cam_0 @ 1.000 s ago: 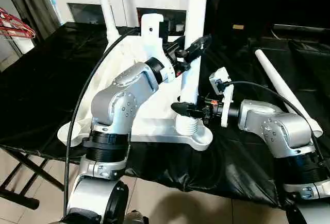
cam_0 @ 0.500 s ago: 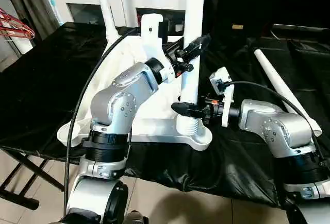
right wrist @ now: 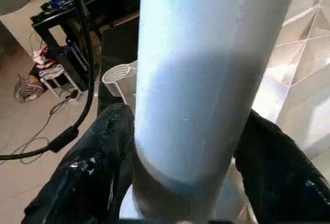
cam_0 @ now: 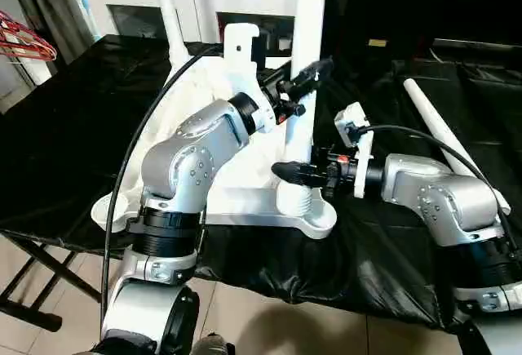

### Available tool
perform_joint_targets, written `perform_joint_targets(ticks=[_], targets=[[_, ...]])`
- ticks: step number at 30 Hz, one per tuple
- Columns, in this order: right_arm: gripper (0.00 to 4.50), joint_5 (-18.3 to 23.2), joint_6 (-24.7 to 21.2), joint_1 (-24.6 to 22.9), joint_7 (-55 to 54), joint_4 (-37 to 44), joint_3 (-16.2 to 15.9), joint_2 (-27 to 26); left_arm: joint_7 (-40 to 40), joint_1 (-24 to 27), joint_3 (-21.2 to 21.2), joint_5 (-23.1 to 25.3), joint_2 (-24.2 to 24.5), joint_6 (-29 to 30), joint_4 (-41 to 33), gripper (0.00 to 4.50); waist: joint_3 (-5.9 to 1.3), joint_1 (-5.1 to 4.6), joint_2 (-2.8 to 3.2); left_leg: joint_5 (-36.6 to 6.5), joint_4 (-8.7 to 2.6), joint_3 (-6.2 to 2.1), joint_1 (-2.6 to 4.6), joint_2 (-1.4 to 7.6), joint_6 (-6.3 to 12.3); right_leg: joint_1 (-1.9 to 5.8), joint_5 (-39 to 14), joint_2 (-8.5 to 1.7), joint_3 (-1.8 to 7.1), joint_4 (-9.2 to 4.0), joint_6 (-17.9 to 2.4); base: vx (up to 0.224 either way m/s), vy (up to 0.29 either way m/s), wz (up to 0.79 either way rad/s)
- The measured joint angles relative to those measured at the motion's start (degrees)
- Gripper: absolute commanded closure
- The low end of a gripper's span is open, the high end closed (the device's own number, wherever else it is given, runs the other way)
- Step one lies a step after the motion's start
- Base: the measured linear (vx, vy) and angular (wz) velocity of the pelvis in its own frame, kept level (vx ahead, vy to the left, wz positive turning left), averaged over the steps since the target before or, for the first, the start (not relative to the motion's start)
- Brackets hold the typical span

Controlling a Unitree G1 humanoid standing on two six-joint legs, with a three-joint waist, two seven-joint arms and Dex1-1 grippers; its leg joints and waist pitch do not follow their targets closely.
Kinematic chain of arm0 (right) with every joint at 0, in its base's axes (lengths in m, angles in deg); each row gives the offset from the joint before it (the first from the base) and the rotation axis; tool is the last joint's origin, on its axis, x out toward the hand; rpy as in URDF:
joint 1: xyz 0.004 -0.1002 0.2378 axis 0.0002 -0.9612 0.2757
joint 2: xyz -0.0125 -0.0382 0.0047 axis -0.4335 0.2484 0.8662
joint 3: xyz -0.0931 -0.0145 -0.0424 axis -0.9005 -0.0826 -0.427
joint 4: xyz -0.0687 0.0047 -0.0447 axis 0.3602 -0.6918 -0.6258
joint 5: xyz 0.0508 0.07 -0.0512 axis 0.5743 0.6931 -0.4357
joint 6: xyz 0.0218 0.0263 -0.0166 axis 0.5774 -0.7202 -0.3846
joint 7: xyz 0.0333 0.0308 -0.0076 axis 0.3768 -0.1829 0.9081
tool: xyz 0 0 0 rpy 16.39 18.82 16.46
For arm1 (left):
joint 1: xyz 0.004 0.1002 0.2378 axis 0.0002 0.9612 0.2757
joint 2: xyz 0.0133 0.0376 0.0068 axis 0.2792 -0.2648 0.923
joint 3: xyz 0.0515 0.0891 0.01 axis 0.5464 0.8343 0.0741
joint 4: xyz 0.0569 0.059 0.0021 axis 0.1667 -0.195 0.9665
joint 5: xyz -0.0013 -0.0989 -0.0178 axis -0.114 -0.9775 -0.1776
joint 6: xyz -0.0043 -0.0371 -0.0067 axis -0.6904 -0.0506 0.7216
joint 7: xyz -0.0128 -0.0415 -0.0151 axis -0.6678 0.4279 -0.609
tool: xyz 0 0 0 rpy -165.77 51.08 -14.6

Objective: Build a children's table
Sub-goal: Pick table leg

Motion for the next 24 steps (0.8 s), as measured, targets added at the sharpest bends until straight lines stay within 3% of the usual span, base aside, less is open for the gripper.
perform_joint_targets(ticks=[3,4,8,15,24], targets=[[1.33,0.0,0.0,0.2,0.1,-0.7,-0.1,0.0,-0.4,0.0,0.8,0.0,0.1,0.0,-0.4,2.73,0.00,0.04,0.00,0.0,0.00,0.00,0.00,0.00,0.00,0.00,0.0,0.00,0.00,0.00,0.0,0.000,0.000,0.00],[1.61,0.0,-0.1,0.2,0.2,-0.8,-0.2,0.0,-0.6,0.1,0.8,0.0,0.1,0.1,-0.5,2.73,0.00,0.05,0.00,0.0,0.00,0.00,0.00,0.00,0.00,0.00,0.0,0.00,0.00,0.00,0.0,0.000,0.000,0.00],[1.76,0.0,-0.4,0.2,0.9,-1.2,-0.2,-0.1,-0.8,0.1,0.9,-0.1,0.2,0.3,-0.7,2.73,0.00,0.05,0.00,0.0,0.00,0.00,0.00,0.00,0.00,0.00,0.0,0.00,0.00,0.00,-0.1,0.000,0.000,0.00],[2.50,0.3,-1.0,0.3,1.4,-1.4,-0.3,-0.1,-1.2,0.1,0.9,-0.1,0.3,0.4,-0.7,2.73,0.00,0.05,0.00,0.0,0.01,0.00,0.00,0.00,0.00,0.00,0.0,0.00,0.00,0.01,-0.1,0.000,0.000,0.00],[2.63,0.3,-1.1,0.3,1.8,-1.4,-0.3,0.0,-1.7,0.1,1.1,0.0,0.4,0.4,-0.7,2.73,-0.01,0.07,0.00,0.0,0.01,0.00,0.00,0.00,0.00,0.00,0.0,0.00,0.00,0.01,-0.1,0.000,0.000,0.00]])
